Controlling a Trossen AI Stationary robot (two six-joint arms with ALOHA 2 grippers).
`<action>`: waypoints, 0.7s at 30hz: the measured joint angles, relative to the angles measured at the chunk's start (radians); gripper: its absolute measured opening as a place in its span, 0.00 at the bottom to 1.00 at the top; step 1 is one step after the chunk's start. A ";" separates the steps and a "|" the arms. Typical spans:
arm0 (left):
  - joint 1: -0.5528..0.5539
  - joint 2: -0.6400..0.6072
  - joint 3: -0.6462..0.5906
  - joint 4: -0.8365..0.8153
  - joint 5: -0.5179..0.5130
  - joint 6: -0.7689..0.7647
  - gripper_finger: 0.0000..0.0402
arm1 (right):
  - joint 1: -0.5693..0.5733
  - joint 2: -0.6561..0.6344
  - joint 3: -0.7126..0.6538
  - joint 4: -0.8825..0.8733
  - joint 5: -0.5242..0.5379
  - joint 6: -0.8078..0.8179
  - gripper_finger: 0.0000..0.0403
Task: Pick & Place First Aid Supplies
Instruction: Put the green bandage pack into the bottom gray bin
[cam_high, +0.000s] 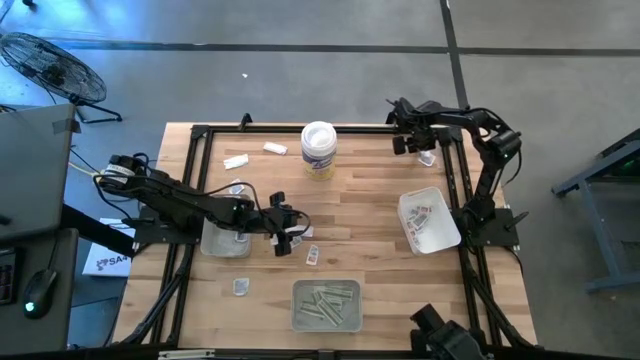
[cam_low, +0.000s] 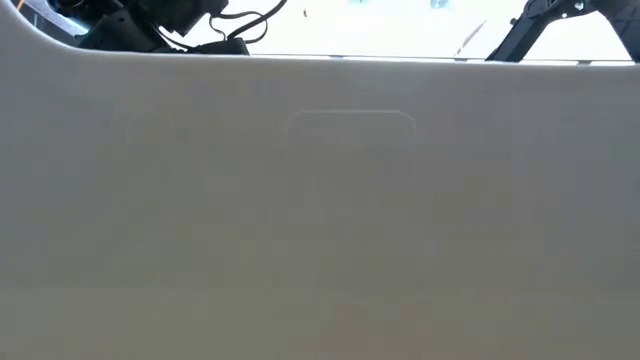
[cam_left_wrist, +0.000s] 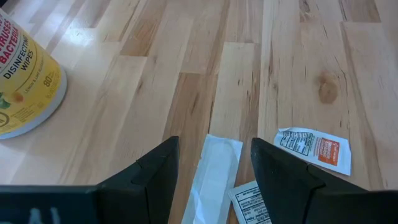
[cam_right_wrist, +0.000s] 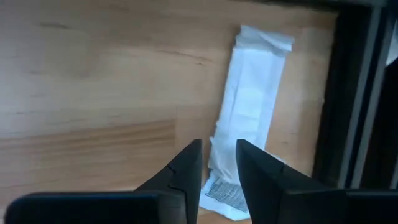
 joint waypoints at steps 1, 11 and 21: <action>0.000 0.000 0.000 0.000 0.000 0.000 0.49 | -0.001 0.000 -0.005 0.001 -0.003 0.003 0.22; -0.001 0.000 0.000 -0.001 0.002 -0.008 0.49 | 0.005 0.009 -0.010 0.010 0.022 0.030 0.18; -0.064 0.000 0.000 -0.002 -0.033 -0.018 0.49 | 0.019 0.047 0.014 -0.037 0.039 -0.001 0.13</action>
